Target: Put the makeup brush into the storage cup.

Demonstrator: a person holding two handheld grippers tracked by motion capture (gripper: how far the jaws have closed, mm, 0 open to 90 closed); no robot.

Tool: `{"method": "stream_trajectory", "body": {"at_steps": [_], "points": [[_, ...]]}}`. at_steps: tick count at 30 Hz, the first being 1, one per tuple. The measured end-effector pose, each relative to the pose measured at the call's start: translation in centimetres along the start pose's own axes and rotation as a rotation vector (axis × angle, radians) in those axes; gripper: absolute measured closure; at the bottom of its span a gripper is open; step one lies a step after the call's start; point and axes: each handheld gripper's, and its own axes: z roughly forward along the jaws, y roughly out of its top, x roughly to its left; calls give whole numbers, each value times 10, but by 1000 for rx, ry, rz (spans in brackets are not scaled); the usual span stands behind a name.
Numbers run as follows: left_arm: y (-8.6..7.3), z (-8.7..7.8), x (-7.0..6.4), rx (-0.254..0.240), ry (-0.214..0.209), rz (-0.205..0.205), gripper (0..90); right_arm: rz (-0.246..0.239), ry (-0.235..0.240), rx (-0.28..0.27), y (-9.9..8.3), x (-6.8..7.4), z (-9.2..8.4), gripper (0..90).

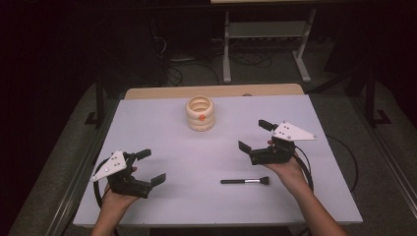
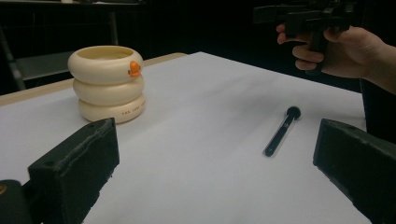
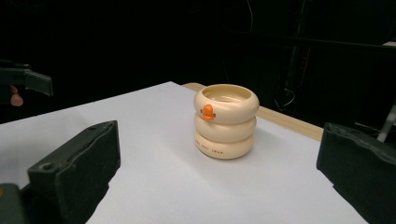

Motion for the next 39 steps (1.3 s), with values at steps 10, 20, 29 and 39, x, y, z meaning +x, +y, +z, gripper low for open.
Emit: {"method": "stream_trajectory", "body": {"at_steps": [10, 20, 29, 39], "points": [[0, 0, 0, -3, -4, -3, 0, -13, 19, -2, 3, 5, 11, 0], [0, 0, 0, -1, -5, -2, 0, -16, 37, 5, 5, 10, 19, 0], [0, -1, 0, 1, -7, 1, 0, -33, 62, 33, 5, 12, 21, 0], [0, -2, 1, 4, -5, 2, 0, -65, 77, 97, 9, 10, 15, 0]]}}
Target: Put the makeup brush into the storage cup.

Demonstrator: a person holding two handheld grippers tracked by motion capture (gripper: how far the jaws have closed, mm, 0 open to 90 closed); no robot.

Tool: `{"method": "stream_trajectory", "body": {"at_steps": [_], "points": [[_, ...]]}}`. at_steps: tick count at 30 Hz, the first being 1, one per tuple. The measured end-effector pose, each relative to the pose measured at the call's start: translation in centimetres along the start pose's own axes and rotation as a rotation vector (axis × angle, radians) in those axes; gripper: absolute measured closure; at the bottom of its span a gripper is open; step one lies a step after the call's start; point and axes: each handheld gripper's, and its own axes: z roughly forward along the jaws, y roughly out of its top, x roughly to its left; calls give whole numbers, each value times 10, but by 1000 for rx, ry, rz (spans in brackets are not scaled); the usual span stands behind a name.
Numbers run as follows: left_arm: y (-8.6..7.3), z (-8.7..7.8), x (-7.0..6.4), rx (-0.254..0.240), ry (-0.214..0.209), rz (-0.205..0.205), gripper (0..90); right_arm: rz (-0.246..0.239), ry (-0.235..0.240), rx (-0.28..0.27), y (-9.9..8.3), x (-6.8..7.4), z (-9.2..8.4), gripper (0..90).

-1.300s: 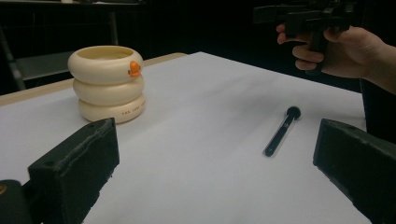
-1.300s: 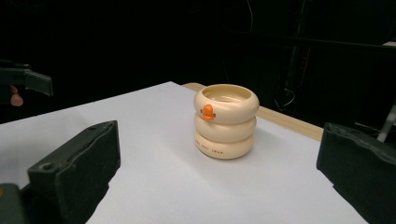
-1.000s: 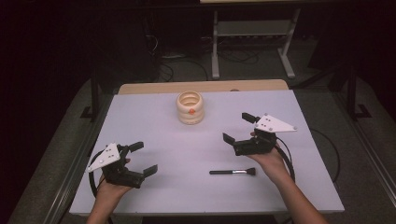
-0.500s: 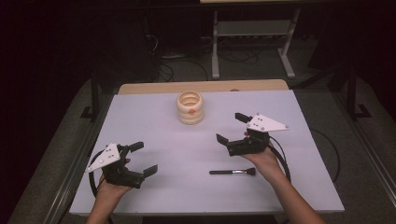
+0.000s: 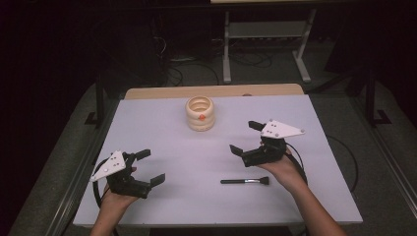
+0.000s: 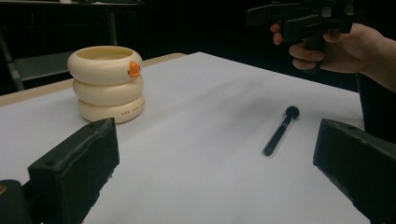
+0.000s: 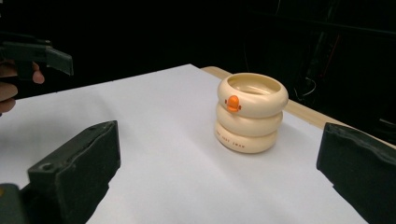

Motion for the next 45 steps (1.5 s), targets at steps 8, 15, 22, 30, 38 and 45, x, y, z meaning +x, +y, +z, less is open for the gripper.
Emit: {"method": "stream_trajectory", "body": {"at_steps": [8, 15, 22, 30, 38, 45], "points": [[0, 0, 0, 1, -1, 1, 0, -6, -3, 36, 3, -2, -5, 0], [-1, 1, 0, 2, -4, 0, 0, -16, -11, 104, 4, -5, -8, 0], [-1, 1, 0, 6, -4, 1, 0, -26, -4, 148, 3, -6, -8, 0], [-1, 0, 0, 3, -2, -1, 0, -52, 9, 197, 4, -7, -9, 0], [0, 0, 0, 1, -2, 1, 0, -57, 16, 234, 5, -7, -9, 0], [0, 0, 0, 1, -3, 0, 0, -64, 26, 252, 5, -7, -10, 0]]}}
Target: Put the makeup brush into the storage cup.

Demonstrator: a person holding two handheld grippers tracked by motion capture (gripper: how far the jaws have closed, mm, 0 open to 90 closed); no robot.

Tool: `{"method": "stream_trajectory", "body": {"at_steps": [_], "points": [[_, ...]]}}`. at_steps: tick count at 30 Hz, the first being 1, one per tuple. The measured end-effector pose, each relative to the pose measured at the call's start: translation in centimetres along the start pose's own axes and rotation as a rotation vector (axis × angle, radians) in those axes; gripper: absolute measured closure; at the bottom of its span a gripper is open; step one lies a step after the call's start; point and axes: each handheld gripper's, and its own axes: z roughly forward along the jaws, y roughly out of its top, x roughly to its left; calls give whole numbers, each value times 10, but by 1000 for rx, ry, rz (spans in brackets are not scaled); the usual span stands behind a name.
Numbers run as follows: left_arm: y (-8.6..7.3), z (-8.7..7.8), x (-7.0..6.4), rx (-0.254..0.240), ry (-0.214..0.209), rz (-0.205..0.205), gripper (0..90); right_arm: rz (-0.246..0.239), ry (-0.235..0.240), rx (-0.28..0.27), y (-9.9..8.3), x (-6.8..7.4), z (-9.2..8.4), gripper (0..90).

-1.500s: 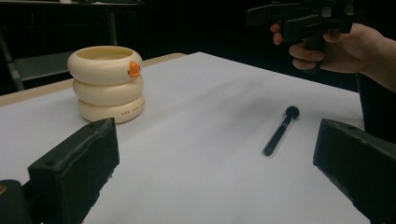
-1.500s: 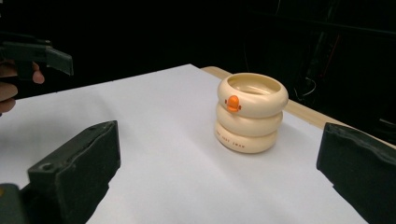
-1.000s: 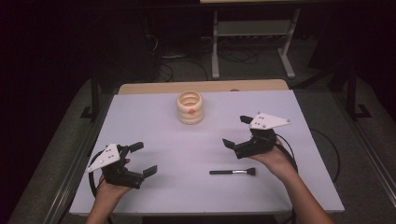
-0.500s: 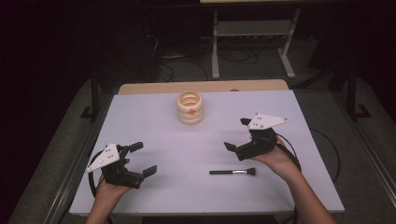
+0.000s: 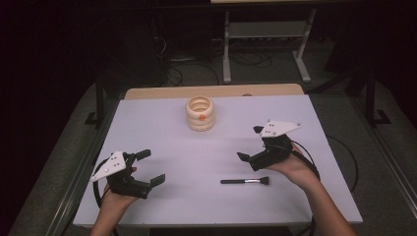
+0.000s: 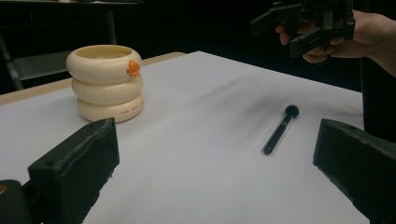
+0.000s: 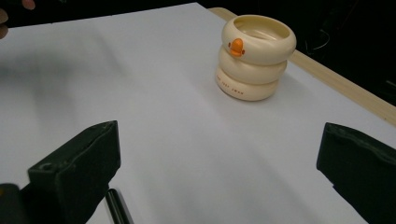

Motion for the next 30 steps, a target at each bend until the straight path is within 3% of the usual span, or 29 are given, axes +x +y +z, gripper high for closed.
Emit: {"method": "stream_trajectory", "body": {"at_steps": [30], "points": [[0, -1, 1, 2, 4, 1, 0, -13, 80, 171, -4, 5, 7, 0]]}}
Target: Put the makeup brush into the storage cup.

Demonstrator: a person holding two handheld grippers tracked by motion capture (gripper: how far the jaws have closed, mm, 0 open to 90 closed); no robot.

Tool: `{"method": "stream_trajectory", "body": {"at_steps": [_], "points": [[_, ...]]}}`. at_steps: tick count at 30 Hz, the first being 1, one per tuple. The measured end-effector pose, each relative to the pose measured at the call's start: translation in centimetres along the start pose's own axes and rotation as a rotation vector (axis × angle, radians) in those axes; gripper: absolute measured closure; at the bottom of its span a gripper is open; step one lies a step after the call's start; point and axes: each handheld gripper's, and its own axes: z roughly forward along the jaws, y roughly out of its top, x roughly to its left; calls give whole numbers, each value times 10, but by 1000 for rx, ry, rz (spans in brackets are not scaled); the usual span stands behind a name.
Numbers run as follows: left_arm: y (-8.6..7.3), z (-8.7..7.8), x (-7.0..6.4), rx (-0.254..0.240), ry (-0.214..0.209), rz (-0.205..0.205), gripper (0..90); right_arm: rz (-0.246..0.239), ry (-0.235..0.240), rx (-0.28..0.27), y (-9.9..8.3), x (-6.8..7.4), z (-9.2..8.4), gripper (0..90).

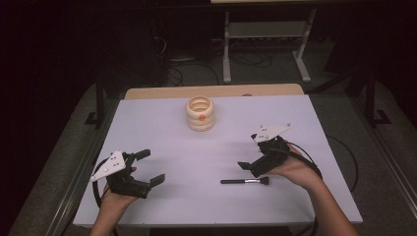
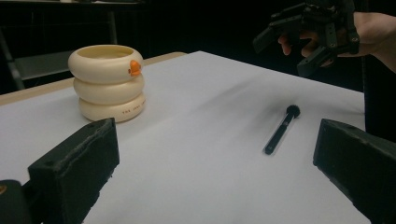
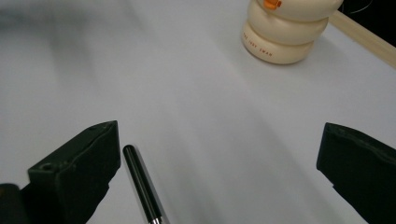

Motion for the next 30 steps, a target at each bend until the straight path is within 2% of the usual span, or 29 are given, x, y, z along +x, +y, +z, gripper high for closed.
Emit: {"method": "stream_trajectory", "body": {"at_steps": [2, 4, 8, 12, 14, 23, 24, 27, 28, 30], "points": [[0, 0, 0, -2, 0, -1, 0, -22, 0, 16, -1, -1, 1, 0], [0, 0, 0, -3, -1, -2, 0, -19, 10, 32, -1, 0, 2, 0], [0, 0, 0, -4, -2, -3, 0, -46, 32, 78, -3, 2, 6, 0], [0, 0, 0, -5, -2, -4, 0, -46, 42, 100, -4, 3, 8, 2], [-1, 0, 0, -2, -2, -3, 0, -60, 55, 118, -5, 3, 9, 30], [-1, 0, 0, 0, -5, -7, 0, -56, 104, 186, -7, 3, 12, 101], [-1, 0, 0, 1, -5, -7, 0, -73, 106, 203, -8, 3, 13, 122], [-1, 0, 1, 6, -7, -6, 0, -85, 114, 221, -9, 4, 14, 133], [-1, 0, 1, 7, -6, -7, 0, -107, 124, 236, -10, 3, 16, 143], [-1, 0, 1, 6, -6, -8, 0, -108, 138, 250, -11, 4, 18, 155]]}}
